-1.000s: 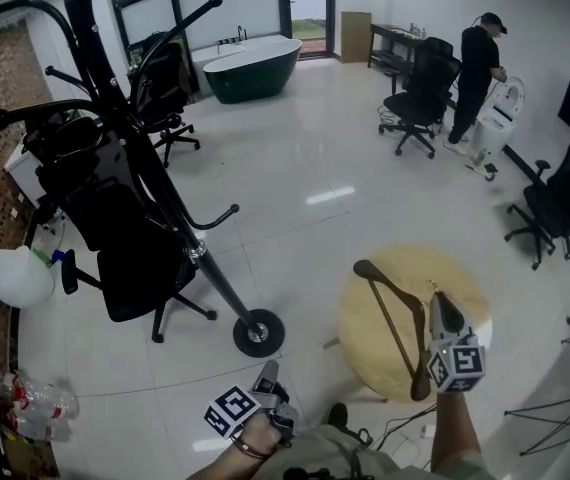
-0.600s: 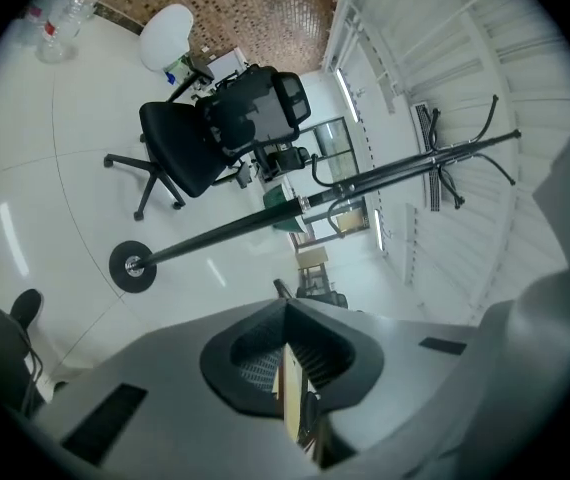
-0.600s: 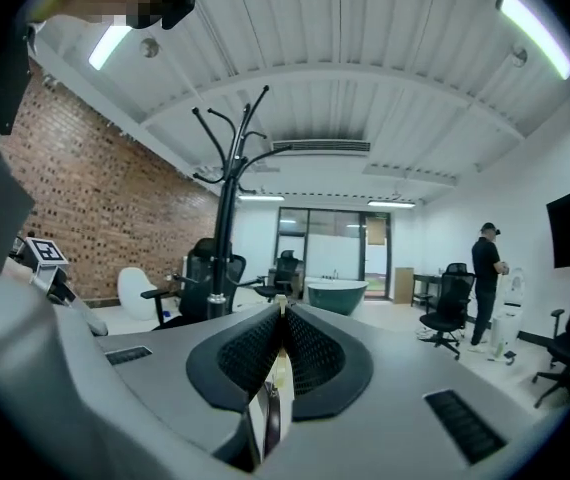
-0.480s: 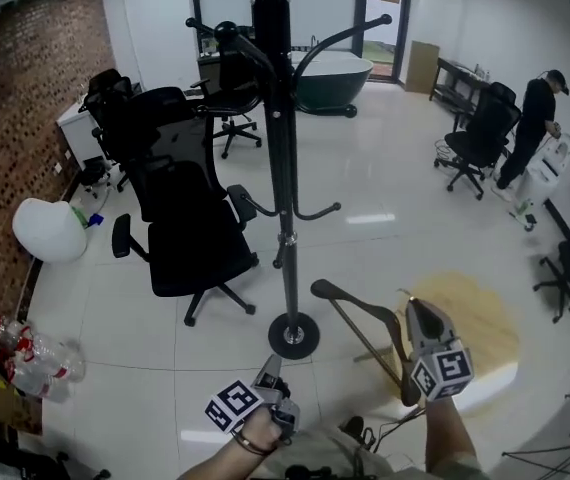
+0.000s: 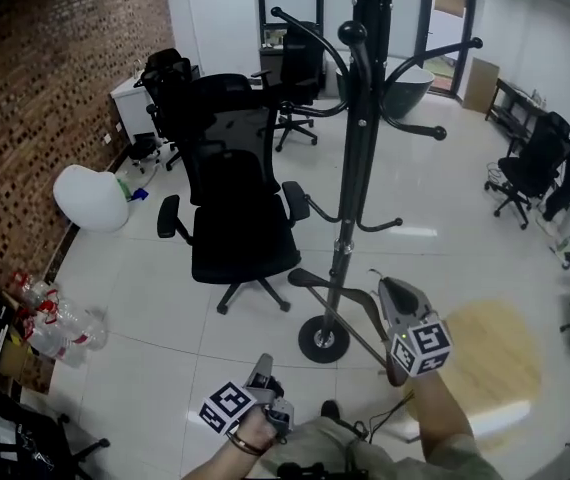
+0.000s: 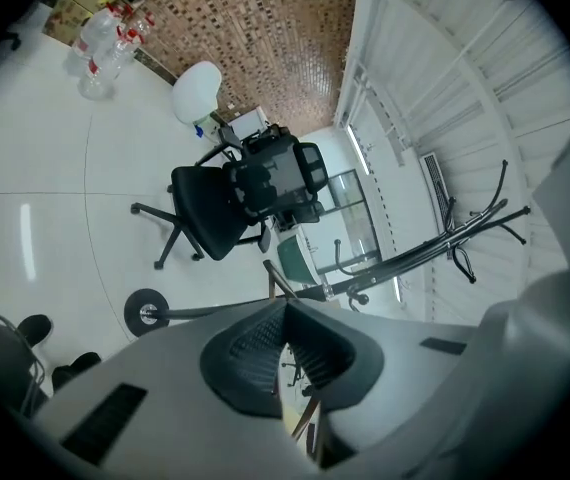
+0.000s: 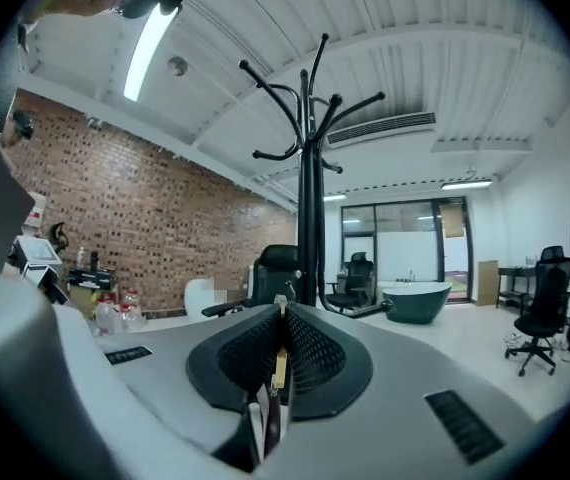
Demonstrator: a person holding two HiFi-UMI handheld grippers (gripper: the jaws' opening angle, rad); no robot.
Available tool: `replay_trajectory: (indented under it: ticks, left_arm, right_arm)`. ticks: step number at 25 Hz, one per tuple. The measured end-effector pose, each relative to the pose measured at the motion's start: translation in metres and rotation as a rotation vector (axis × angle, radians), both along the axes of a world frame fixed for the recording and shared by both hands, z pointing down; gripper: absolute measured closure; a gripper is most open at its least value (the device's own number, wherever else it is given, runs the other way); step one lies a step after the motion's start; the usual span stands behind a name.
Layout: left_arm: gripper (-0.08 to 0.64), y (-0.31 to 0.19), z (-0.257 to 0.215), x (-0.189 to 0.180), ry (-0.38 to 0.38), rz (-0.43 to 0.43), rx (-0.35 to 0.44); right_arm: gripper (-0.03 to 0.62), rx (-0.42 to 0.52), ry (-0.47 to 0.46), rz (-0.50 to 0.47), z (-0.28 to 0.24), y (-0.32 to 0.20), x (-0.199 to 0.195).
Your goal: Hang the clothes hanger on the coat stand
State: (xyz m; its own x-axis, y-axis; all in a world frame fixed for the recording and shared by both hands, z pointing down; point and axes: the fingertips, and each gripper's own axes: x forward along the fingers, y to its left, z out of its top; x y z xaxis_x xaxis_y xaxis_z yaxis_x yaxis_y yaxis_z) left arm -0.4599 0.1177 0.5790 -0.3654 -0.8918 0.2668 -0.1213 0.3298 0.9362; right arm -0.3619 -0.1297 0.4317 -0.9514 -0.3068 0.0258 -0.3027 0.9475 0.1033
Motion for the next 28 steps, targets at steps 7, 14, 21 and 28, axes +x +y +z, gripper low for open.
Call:
replay_trajectory:
  ticks: [7, 14, 21, 28]
  left_arm:
    - [0.543, -0.044, -0.009, -0.028, -0.02, -0.138, 0.0]
    - [0.543, -0.081, -0.007, -0.048, -0.007, -0.23, -0.008]
    - [0.543, -0.106, -0.008, -0.058, 0.007, -0.23, -0.018]
    - [0.544, -0.112, -0.011, -0.065, -0.005, -0.196, -0.021]
  right_arm:
    - [0.591, 0.022, 0.053, -0.186, 0.015, -0.05, -0.093]
    - [0.591, 0.032, 0.103, -0.279, 0.035, -0.094, -0.14]
    - [0.591, 0.038, 0.11, -0.291, 0.04, -0.117, -0.152]
    - [0.584, 0.037, 0.119, -0.253, 0.047, -0.126, -0.158]
